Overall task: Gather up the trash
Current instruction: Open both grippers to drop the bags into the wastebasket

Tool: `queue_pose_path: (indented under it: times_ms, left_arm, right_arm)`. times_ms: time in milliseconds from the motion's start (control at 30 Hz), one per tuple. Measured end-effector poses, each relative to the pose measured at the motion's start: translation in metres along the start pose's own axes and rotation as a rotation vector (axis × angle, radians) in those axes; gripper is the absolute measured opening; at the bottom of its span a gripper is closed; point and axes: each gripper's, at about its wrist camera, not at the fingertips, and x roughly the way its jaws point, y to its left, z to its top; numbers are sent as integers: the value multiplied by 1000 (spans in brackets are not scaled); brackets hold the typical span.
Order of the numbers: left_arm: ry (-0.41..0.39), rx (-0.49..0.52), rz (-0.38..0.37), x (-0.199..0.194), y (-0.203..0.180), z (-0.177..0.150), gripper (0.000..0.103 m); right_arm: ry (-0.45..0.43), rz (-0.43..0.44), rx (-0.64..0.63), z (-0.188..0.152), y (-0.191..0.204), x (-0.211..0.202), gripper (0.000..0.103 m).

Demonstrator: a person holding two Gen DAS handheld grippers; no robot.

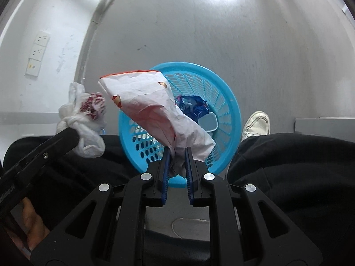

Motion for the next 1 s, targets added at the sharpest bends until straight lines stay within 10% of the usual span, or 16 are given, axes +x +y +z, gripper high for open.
queue_pose_path:
  times_ms: [633, 700, 1000]
  left_arm:
    - [178, -116, 10, 66, 15, 27, 51]
    - [160, -110, 37, 65, 15, 29, 67]
    - [102, -116, 46, 53, 19, 29, 65]
  right_arm:
    - [187, -17, 153, 26, -26, 73, 19]
    - [187, -12, 158, 27, -26, 73, 34]
    - [145, -63, 107, 24, -18, 64, 37]
